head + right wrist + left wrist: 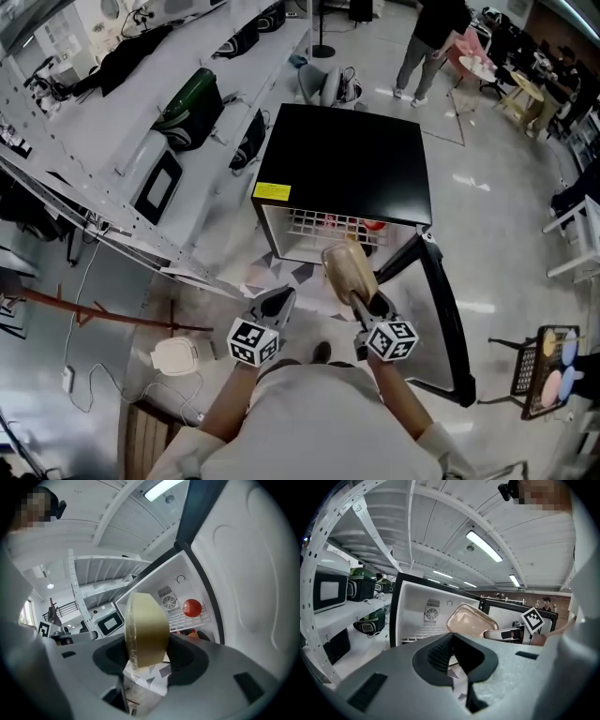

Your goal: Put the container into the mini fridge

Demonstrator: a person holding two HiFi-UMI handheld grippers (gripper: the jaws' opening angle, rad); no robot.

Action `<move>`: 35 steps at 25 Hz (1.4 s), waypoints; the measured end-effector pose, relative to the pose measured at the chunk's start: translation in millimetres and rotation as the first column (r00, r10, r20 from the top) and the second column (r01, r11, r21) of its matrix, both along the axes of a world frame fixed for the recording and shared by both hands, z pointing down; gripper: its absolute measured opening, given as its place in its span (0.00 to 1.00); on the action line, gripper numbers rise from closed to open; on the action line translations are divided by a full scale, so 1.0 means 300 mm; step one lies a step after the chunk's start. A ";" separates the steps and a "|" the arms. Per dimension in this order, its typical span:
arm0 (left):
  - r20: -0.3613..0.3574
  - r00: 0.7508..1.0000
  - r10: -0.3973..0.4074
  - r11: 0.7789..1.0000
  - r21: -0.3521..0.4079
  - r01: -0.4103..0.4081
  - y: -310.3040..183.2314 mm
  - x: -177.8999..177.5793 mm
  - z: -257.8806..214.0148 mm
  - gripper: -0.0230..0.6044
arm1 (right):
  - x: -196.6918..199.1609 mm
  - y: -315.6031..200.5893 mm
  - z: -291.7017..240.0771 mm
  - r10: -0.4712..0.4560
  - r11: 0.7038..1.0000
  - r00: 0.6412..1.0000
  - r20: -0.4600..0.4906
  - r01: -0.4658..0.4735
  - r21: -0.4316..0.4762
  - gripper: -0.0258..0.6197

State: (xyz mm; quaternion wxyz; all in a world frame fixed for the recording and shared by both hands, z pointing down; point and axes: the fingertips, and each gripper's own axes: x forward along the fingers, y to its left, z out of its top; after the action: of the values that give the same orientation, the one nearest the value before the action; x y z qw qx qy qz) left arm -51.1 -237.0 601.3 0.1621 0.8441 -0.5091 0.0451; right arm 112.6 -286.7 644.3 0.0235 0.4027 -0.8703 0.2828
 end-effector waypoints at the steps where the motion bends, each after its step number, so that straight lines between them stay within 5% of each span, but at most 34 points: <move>1: 0.000 1.000 0.004 1.000 0.000 -0.004 -0.010 0.008 0.001 0.04 | -0.002 -0.011 0.006 0.000 1.000 1.000 0.010 0.000 -0.011 0.40; 20: -0.011 0.984 0.175 0.984 0.017 -0.175 -0.136 -0.007 -0.025 0.04 | -0.055 -0.131 0.091 0.153 0.976 0.976 0.155 -0.124 -0.181 0.40; 29: -0.026 0.972 0.232 0.972 0.053 -0.230 -0.162 -0.022 -0.061 0.04 | -0.096 -0.238 0.169 0.252 0.932 0.926 0.280 -0.155 -0.326 0.39; 35: -0.024 0.973 0.231 0.972 0.058 -0.229 -0.166 -0.067 -0.067 0.04 | -0.134 -0.305 0.223 0.325 0.893 0.849 0.416 -0.130 -0.432 0.39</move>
State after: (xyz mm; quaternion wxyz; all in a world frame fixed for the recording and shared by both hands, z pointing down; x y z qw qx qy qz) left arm -71.3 -286.7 581.1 0.1403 0.9021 -0.4064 0.0365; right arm 72.5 -378.1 711.2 -0.1470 0.4096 -0.7202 0.5403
